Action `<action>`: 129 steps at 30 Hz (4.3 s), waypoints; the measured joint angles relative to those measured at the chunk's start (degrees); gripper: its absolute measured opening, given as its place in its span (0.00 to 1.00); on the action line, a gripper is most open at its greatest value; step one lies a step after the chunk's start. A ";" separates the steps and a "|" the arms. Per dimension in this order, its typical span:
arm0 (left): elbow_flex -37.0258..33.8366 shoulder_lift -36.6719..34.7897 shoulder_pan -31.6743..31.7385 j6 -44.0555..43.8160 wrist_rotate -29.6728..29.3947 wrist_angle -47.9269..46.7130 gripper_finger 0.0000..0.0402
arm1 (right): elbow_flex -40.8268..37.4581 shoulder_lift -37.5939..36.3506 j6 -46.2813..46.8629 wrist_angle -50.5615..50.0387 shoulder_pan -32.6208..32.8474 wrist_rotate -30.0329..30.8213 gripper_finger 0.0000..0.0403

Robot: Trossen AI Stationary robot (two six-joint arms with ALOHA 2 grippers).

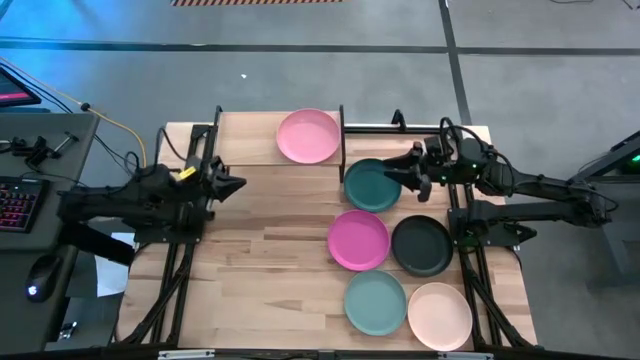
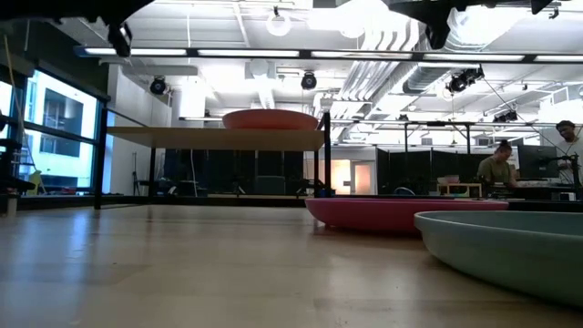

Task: Place and stack plates onto a shelf
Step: Put the blue plate on the shelf

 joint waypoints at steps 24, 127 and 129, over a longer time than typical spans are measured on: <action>9.70 13.94 0.07 2.17 -5.92 -0.16 0.10 | 0.00 0.02 -1.55 -0.16 0.01 -9.44 0.48; 9.70 9.74 0.04 0.73 -12.58 -2.82 0.43 | 19.93 48.21 42.02 -52.95 48.01 6.08 0.00; 9.70 9.83 0.04 0.73 -12.09 -2.78 0.43 | 19.93 44.58 40.99 -52.93 46.89 5.71 0.00</action>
